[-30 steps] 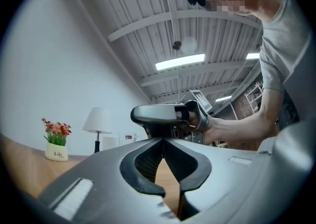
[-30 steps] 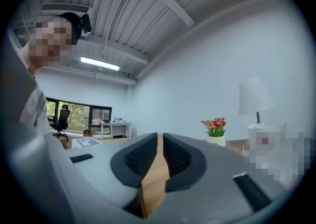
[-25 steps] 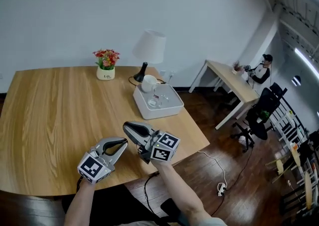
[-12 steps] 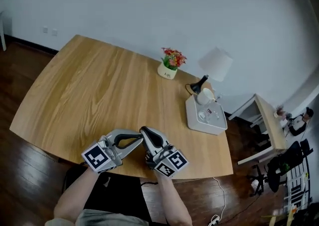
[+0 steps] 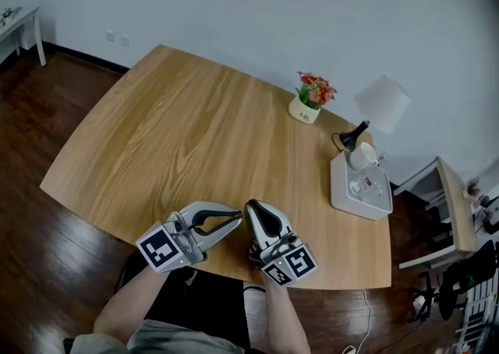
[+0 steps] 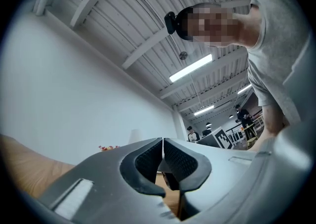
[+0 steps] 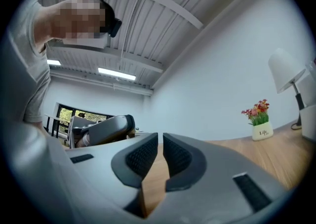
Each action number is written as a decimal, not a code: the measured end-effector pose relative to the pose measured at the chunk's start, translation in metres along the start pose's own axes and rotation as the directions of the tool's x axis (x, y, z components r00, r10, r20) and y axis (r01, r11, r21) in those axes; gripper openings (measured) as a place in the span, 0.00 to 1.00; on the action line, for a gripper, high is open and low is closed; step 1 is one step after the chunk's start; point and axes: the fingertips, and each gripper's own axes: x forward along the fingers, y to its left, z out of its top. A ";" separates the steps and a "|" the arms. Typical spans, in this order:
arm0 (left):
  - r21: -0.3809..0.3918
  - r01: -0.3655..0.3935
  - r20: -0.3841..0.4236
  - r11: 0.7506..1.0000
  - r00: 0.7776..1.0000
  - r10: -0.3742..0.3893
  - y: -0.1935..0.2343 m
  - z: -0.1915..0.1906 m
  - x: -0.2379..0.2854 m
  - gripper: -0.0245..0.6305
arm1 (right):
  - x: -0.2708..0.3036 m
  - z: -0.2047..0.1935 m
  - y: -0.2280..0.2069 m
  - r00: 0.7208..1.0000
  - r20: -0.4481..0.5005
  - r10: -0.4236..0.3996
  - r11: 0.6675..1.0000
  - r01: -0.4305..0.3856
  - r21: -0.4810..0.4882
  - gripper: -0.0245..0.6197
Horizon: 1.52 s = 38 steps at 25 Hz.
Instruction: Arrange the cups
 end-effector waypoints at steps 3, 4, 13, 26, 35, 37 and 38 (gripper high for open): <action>-0.027 0.020 -0.021 0.999 1.000 -0.021 -0.002 0.000 0.001 0.07 | 0.002 0.003 0.013 1.000 0.002 0.013 0.998 -0.013 -0.062 0.09; -0.032 0.021 -0.025 0.999 0.999 -0.022 -0.002 0.000 0.001 0.07 | 0.002 0.004 0.016 1.000 0.006 0.013 0.997 -0.013 -0.073 0.09; -0.025 0.021 -0.029 0.999 0.999 -0.022 -0.002 0.000 -0.002 0.07 | -0.008 0.011 0.022 0.999 0.036 -0.001 0.996 0.004 -0.091 0.09; -0.017 0.023 -0.017 1.000 1.000 -0.023 -0.003 0.002 -0.002 0.07 | -0.012 0.013 0.023 0.999 0.051 0.006 0.995 -0.001 -0.095 0.08; -0.015 0.025 -0.015 1.000 1.000 -0.025 -0.003 0.001 -0.003 0.07 | -0.012 0.012 0.026 0.999 0.047 0.008 0.995 -0.003 -0.101 0.08; -0.016 0.023 -0.012 1.000 1.000 -0.023 -0.004 0.001 -0.003 0.07 | -0.012 0.012 0.025 0.999 0.046 0.008 0.994 -0.003 -0.107 0.08; -0.015 0.023 -0.011 1.000 1.000 -0.023 -0.004 0.001 -0.004 0.07 | -0.012 0.012 0.025 0.999 0.045 0.009 0.994 -0.004 -0.107 0.08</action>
